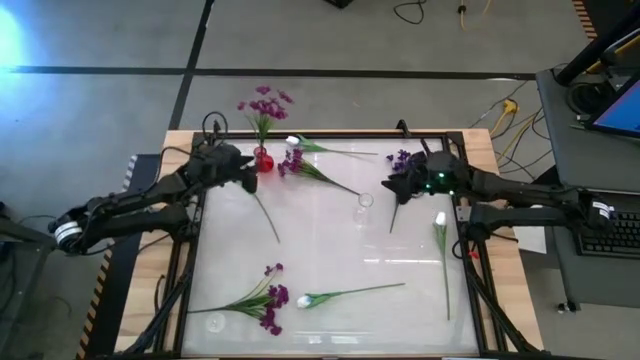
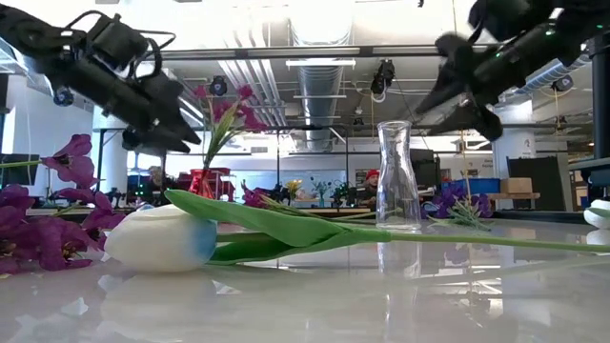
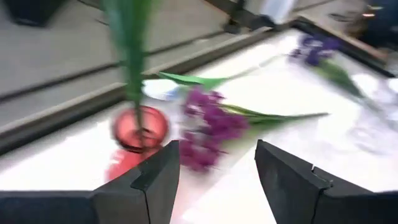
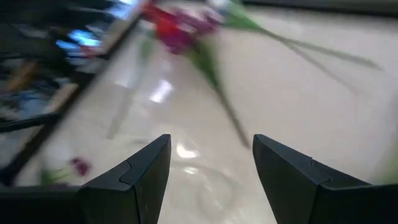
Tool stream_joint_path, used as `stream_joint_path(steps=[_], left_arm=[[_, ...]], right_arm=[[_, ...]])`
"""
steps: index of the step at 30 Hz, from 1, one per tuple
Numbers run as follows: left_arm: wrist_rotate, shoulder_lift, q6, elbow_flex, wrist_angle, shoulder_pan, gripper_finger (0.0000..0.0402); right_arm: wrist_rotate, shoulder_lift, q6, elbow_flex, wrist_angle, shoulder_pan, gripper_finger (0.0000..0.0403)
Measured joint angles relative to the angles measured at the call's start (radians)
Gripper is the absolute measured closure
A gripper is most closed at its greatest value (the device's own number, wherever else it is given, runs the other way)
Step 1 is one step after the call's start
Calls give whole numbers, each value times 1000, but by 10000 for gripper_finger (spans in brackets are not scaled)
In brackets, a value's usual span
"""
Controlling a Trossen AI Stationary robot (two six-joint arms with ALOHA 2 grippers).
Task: Sort flowers into vase by color
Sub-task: Put the purple flowers into the red vase
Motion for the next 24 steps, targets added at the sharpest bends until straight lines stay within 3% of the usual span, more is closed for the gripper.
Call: stream_joint_path(steps=[4, 10, 17, 24], left_arm=[[82, -40, -28, 44, -130, -11, 207], [83, -75, -30, 75, -186, -50, 207], [83, -88, -44, 71, -186, -68, 207], [83, -87, -45, 67, -195, -68, 207]], right_arm=[[27, 107, 70, 91, -216, 1, 184], [52, 282, 111, 208, -461, 1, 184], [78, 406, 130, 215, -491, -1, 184], [218, 423, 260, 215, -541, -1, 184]])
